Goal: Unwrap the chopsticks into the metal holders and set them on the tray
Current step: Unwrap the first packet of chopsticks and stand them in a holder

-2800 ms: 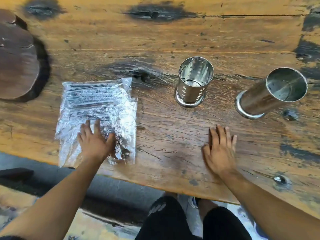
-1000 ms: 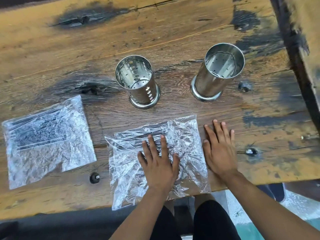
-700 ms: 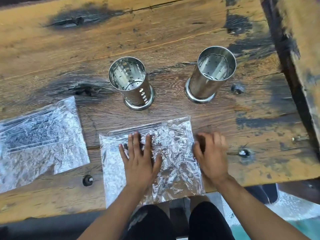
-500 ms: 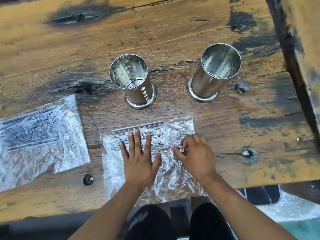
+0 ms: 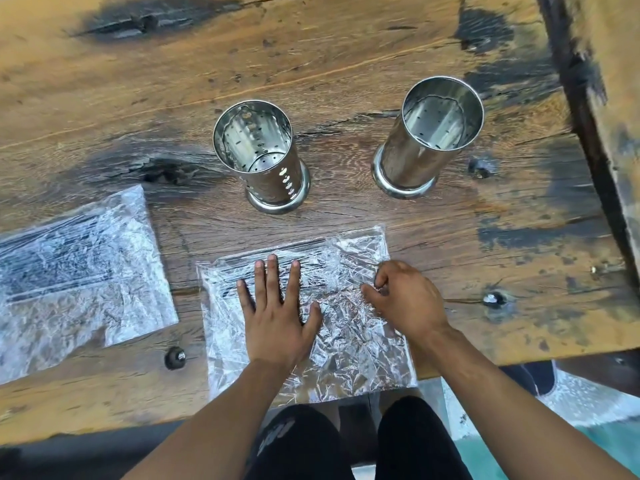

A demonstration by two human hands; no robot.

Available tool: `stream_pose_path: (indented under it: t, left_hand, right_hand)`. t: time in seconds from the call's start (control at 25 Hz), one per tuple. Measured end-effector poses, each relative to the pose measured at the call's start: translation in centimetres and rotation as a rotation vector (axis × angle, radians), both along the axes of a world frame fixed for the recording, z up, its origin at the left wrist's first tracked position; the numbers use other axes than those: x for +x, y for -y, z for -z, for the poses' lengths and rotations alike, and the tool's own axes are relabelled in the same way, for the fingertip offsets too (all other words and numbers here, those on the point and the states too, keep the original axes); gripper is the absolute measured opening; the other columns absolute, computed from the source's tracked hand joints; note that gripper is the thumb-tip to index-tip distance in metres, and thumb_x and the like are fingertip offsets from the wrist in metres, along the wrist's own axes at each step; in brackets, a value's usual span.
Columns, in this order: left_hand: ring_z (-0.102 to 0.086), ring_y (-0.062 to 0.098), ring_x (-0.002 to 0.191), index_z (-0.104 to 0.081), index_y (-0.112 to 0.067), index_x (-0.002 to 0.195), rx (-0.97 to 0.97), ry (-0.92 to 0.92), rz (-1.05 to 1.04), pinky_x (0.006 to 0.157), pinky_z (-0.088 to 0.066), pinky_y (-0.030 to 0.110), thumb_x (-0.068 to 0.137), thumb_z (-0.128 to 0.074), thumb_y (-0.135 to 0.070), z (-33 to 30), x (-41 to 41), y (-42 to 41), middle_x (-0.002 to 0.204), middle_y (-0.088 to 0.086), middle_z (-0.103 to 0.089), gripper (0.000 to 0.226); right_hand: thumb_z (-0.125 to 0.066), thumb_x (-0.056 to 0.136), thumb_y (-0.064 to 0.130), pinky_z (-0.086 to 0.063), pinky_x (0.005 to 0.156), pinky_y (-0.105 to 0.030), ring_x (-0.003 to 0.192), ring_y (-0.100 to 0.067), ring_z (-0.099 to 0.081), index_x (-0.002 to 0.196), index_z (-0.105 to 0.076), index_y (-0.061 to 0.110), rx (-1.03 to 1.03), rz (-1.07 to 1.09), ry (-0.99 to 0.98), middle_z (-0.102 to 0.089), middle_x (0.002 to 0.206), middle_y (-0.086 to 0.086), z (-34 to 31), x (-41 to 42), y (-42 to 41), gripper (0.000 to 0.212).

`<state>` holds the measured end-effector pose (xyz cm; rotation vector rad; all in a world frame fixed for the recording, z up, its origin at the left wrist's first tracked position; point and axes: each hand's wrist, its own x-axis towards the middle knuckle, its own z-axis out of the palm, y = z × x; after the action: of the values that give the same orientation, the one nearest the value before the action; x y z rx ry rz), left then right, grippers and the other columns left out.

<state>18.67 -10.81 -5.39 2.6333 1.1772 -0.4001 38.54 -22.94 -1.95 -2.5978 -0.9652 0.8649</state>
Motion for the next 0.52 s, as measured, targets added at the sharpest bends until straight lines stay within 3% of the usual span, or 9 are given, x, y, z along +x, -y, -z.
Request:
stream_pose_path:
  t: [0.12,0.2,0.36,0.52]
  left_hand:
    - [0.012,0.030,0.158,-0.002,-0.030,0.164,-0.003,0.010,-0.004,0.124,-0.001,0.064,0.096,-0.026,-0.064,0.0,0.0,0.1,0.172,0.011,0.002,0.080]
    - [0.012,0.031,0.158,-0.003,-0.029,0.164,0.000,0.001,0.001,0.124,-0.001,0.064,0.096,-0.025,-0.064,0.1,0.0,0.1,0.172,0.011,0.001,0.080]
    - [0.011,0.031,0.159,-0.006,-0.028,0.164,0.009,0.004,0.009,0.124,0.000,0.064,0.096,-0.025,-0.064,0.0,0.1,0.1,0.172,0.012,0.000,0.080]
    - [0.014,0.033,0.158,-0.001,-0.026,0.164,-0.018,-0.031,0.016,0.123,0.000,0.066,0.098,-0.021,-0.064,-0.2,0.2,0.1,0.172,0.014,0.004,0.079]
  right_hand:
    - [-0.071,0.087,0.051,-0.055,0.062,-0.035,0.067,-0.012,-0.059,0.076,-0.055,0.026,0.001,0.059,-0.020,-0.059,0.075,0.011,-0.1,0.7,0.8,0.031]
    - [-0.073,0.087,0.044,-0.056,0.062,-0.033,0.069,-0.011,-0.064,0.073,-0.056,0.025,0.004,0.098,-0.057,-0.062,0.071,0.011,-0.1,1.2,1.3,0.029]
    - [-0.072,0.086,0.039,-0.059,0.071,-0.035,0.089,-0.016,-0.071,0.072,-0.057,0.023,0.005,0.124,-0.047,-0.072,0.089,0.007,-0.4,1.2,1.2,0.026]
    - [-0.068,0.085,0.056,-0.058,0.071,-0.033,0.081,-0.018,-0.069,0.073,-0.058,0.022,-0.030,0.140,-0.039,-0.073,0.106,0.007,-1.1,0.8,0.5,0.038]
